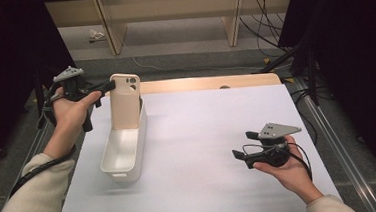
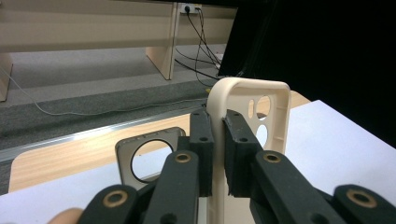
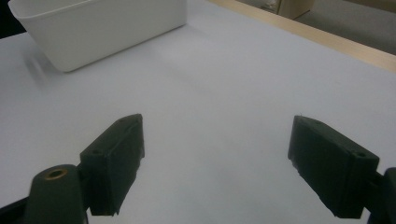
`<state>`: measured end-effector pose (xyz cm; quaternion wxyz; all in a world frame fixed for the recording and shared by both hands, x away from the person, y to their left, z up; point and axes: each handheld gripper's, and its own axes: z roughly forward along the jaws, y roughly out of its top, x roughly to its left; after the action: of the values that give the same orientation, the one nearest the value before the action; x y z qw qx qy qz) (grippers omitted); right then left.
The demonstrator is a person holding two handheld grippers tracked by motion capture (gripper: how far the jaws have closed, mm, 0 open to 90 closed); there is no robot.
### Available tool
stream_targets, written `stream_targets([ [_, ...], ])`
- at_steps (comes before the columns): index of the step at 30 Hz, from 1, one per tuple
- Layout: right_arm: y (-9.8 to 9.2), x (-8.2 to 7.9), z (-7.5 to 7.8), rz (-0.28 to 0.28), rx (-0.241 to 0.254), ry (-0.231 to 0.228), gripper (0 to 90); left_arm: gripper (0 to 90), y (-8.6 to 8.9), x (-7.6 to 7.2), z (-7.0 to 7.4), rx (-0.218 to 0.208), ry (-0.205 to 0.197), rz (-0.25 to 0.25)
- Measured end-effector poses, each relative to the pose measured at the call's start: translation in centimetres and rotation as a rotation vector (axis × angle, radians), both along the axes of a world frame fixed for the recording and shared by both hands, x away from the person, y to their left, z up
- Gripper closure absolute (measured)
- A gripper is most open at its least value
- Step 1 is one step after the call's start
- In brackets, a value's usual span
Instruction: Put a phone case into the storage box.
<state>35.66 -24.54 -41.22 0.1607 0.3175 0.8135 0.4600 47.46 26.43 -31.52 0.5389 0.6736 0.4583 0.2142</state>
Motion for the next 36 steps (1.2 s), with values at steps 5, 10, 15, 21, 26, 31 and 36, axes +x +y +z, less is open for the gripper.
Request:
stream_targets([
  [5, 0.0, 0.0, 0.0, -0.001, 0.002, 0.002, 19.4, 82.9, 0.3, 0.4, -0.1, 0.006, 0.001, 0.008],
  [10, 0.0, 0.0, 0.0, -0.001, 0.003, 0.001, 19.5, 82.9, 0.3, 0.5, -0.2, 0.005, -0.003, 0.009],
  [15, 0.0, 0.0, 0.0, 0.000, 0.003, 0.002, 19.5, 82.9, 0.3, 0.6, -0.3, 0.009, -0.008, 0.008],
  [21, 0.0, 0.0, 0.0, -0.001, 0.003, 0.002, 19.5, 82.9, 0.4, 0.9, -0.4, 0.012, -0.012, 0.009],
  [26, 0.0, 0.0, 0.0, -0.002, 0.004, 0.002, 19.6, 82.9, 0.5, 1.1, -0.6, 0.014, -0.008, 0.017],
  [31, 0.0, 0.0, 0.0, -0.002, 0.004, 0.002, 19.6, 82.8, 0.7, 1.3, -0.8, 0.012, -0.009, 0.027],
  [36, 0.0, 0.0, 0.0, -0.001, 0.003, 0.001, 19.6, 82.8, 0.9, 1.6, -1.0, 0.011, -0.012, 0.030],
])
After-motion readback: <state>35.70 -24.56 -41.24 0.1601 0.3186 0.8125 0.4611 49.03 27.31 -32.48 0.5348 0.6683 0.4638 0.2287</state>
